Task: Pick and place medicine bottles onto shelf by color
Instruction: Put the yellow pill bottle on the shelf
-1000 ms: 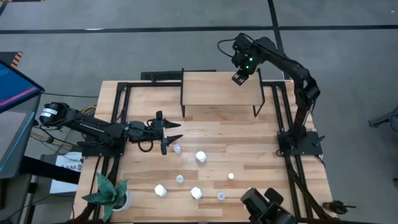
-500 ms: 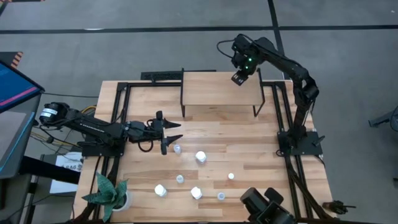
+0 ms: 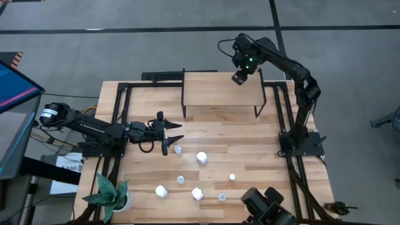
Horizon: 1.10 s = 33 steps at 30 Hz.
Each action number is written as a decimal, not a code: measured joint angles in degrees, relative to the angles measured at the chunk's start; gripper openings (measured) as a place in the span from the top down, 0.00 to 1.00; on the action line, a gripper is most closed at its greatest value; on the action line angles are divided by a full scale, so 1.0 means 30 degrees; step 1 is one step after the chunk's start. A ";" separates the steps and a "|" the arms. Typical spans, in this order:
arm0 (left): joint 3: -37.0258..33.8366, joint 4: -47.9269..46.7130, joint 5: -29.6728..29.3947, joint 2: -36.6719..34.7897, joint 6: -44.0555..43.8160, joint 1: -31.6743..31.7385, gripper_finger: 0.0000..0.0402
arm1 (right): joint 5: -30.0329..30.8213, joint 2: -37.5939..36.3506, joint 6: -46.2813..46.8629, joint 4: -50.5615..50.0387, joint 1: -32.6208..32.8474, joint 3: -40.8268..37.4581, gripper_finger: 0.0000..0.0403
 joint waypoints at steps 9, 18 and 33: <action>0.0000 -0.0007 0.0007 0.0000 0.0007 0.0000 0.45 | 0.0000 -0.0007 0.0177 0.1249 0.0000 0.0000 0.45; 0.0000 0.0000 0.0007 0.0000 -0.0007 0.0000 0.45 | 0.0954 -0.0007 0.0299 0.1115 0.0003 0.1710 0.47; 0.0000 -0.0002 0.0004 0.0000 -0.0007 0.0000 0.45 | 0.0954 -0.0584 0.0318 -0.4141 0.0201 0.5042 0.52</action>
